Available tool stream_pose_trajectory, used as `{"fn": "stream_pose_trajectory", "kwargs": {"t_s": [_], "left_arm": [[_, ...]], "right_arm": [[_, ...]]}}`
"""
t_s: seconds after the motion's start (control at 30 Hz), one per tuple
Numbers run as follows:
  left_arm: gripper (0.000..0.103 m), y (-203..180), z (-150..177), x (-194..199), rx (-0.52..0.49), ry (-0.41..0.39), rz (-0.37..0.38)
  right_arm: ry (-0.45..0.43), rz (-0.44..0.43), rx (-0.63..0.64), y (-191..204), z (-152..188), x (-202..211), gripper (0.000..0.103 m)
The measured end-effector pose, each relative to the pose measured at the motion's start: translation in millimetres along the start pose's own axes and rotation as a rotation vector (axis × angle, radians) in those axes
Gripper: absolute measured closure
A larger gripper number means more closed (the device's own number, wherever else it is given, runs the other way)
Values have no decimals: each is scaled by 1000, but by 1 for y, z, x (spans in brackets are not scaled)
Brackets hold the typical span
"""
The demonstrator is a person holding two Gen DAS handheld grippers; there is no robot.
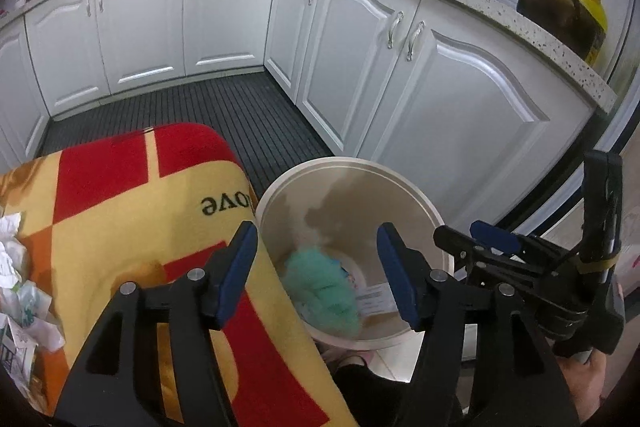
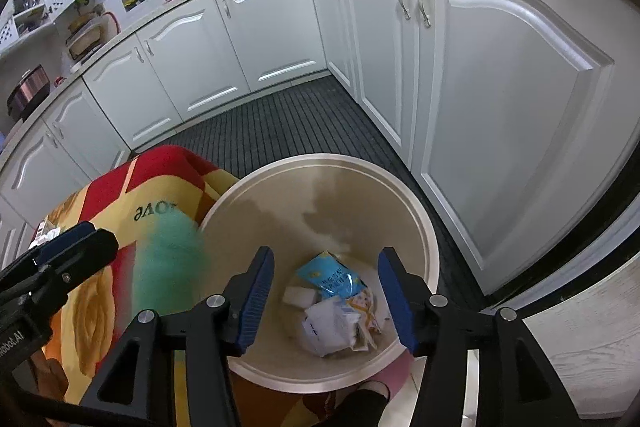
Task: Collect trash
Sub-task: 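Return both open tools from the bin to the table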
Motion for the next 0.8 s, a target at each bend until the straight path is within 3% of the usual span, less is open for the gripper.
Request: {"fn": "stream_pose_trajectory", "kwargs": {"t_s": [0.2, 0.4, 0.8], "left_arm": [[42, 3, 3, 9, -5, -17, -28], [42, 12, 9, 26, 7, -45, -52], [42, 63, 40, 83, 85, -97, -109]], "right_arm": [[-5, -9, 6, 5, 1, 4, 47], [-33, -5, 31, 18, 3, 16, 38], [-62, -25, 110, 65, 14, 36, 32]]}}
Point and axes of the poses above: each gripper's, at about its wrist camera, not at the fingertips, and x roughly against the way its jaws point, y to its left, z to its underside, the point moved 8 cm from there along -x, roughly the way its jaws point, and after that the axes turned 11 degrees about y, right-handed, at the moved point
